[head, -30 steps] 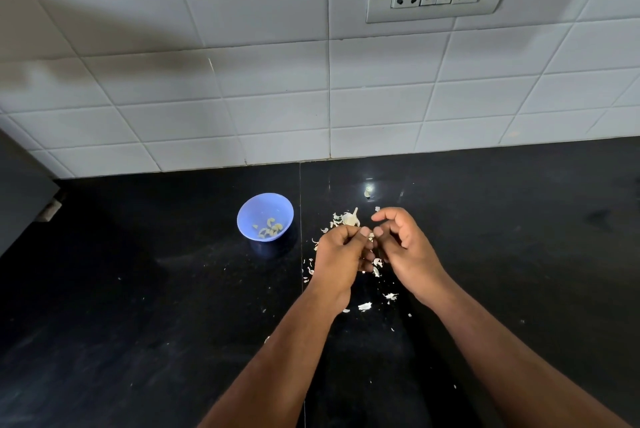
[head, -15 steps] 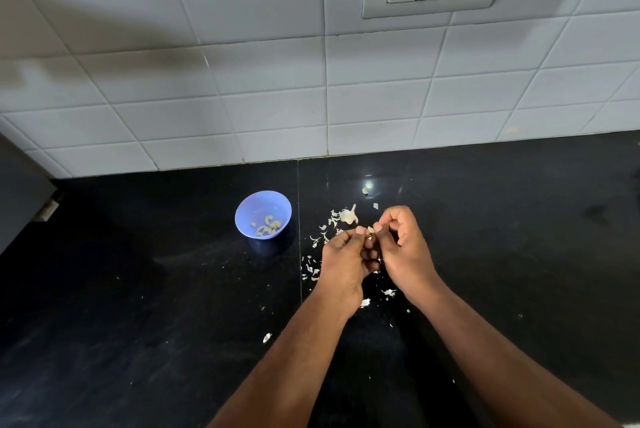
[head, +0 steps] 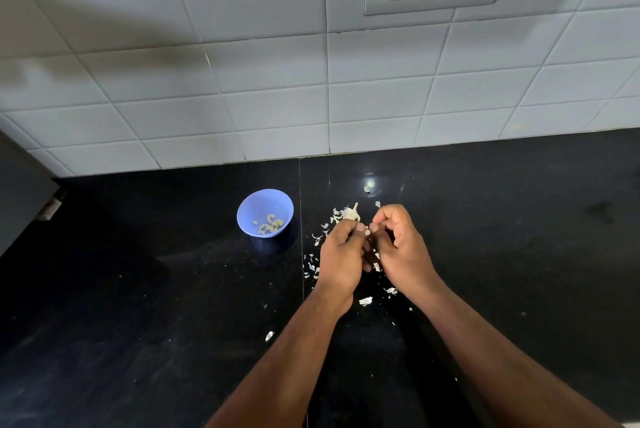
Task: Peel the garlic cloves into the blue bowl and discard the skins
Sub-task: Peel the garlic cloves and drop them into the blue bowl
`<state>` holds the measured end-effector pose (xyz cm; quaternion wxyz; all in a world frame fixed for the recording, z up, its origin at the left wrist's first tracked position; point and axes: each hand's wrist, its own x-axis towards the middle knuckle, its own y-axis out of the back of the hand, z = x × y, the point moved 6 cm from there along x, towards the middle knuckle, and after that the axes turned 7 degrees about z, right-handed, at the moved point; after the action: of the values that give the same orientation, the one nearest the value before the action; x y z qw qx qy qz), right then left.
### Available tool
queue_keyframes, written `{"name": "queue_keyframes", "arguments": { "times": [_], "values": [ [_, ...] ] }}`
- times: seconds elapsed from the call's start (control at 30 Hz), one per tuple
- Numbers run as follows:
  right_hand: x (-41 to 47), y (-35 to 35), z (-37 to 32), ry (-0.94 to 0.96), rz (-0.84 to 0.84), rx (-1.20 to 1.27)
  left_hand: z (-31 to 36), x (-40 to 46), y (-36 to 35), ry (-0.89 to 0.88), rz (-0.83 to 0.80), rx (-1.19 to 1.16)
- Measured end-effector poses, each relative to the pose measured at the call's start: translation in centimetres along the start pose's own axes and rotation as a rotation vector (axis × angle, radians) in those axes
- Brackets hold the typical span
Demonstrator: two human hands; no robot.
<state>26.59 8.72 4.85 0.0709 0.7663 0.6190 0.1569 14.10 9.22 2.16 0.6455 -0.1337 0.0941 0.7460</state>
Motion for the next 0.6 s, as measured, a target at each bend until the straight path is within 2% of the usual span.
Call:
{"name": "queue_keyframes", "arguments": {
  "times": [0.13,0.33,0.5,0.6],
  "values": [
    [-0.1,-0.2,1.0,-0.127,0.024,0.100,0.0,-0.4,0.0,-0.010,-0.022,-0.042],
    [-0.7,-0.6,1.3,-0.232,-0.027,0.141,0.3,-0.2,1.0,-0.036,0.178,0.021],
    [-0.4,-0.4,1.0,-0.229,0.010,0.065,0.0,-0.1,1.9,-0.042,0.231,0.010],
    [-0.4,-0.9,1.4,-0.307,0.022,0.142,0.0,-0.3,1.6,-0.030,0.214,-0.047]
  ]
}}
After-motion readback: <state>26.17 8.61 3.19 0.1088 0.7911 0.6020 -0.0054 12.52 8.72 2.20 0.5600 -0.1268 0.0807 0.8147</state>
